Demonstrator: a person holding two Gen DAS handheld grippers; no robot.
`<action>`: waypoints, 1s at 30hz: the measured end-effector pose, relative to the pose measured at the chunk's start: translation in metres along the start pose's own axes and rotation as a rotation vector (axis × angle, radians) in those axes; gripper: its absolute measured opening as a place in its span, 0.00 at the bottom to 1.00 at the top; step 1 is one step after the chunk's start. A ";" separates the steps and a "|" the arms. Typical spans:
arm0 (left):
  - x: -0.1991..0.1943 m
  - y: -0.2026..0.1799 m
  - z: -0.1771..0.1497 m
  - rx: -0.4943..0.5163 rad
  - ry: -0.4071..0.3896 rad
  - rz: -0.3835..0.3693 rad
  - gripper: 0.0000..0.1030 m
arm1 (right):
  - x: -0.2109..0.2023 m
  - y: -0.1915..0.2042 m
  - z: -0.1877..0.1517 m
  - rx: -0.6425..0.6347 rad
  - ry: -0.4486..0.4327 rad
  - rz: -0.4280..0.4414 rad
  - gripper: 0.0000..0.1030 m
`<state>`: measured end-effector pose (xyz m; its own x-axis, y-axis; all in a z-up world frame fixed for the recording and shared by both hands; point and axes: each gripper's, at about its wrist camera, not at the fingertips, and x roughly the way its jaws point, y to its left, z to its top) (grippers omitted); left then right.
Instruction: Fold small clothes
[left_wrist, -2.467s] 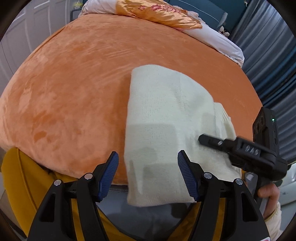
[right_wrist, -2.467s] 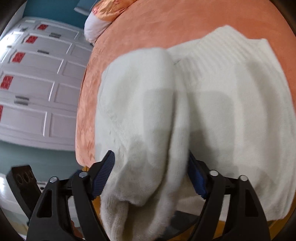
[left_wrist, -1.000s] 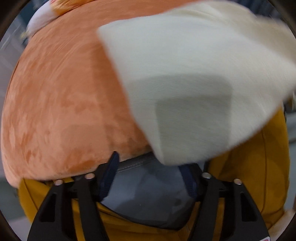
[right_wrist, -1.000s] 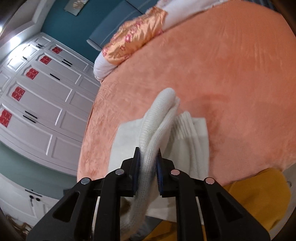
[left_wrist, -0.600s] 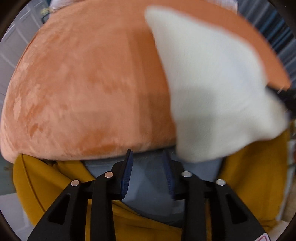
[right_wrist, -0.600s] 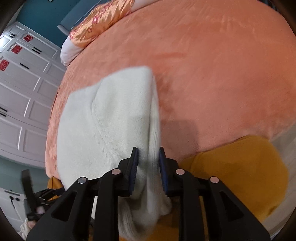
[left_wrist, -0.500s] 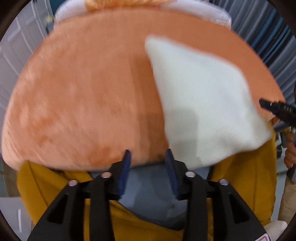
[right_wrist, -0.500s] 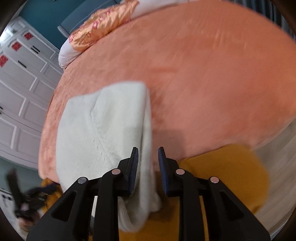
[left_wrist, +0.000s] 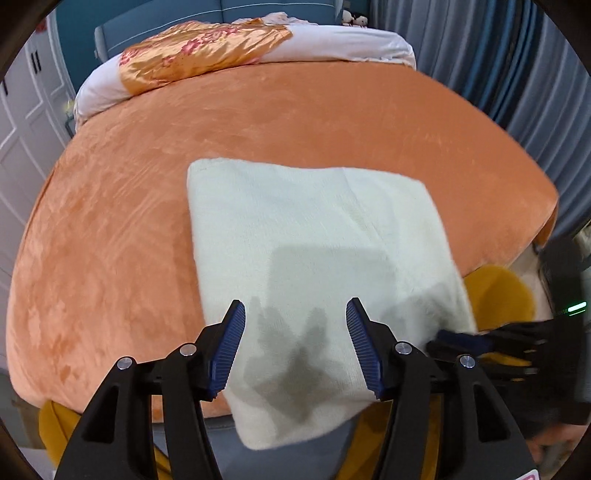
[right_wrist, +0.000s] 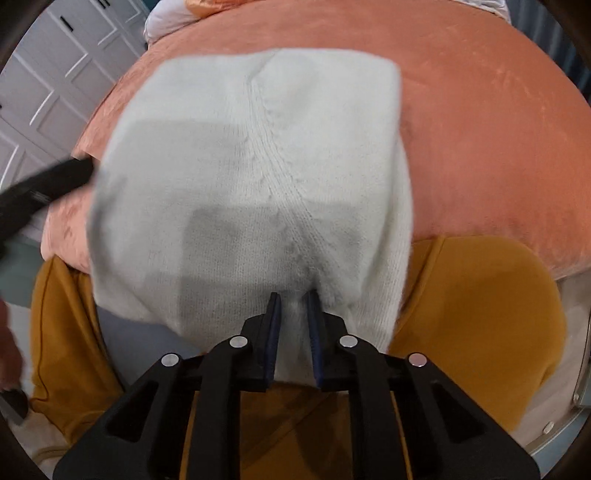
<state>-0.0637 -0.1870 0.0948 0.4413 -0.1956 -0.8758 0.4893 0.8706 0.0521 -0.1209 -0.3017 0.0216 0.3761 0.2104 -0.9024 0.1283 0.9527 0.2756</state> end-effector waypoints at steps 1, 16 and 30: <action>0.003 0.000 0.002 -0.003 0.008 0.007 0.54 | -0.009 0.001 0.004 0.008 -0.023 0.004 0.14; 0.023 0.006 -0.005 -0.006 0.022 0.085 0.71 | -0.019 0.002 0.057 0.002 -0.142 -0.051 0.18; 0.026 0.004 -0.004 -0.011 0.035 0.108 0.76 | 0.007 -0.042 0.097 0.136 -0.117 0.032 0.24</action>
<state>-0.0534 -0.1872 0.0709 0.4642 -0.0851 -0.8816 0.4318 0.8908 0.1413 -0.0342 -0.3613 0.0358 0.4851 0.2060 -0.8498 0.2346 0.9056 0.3534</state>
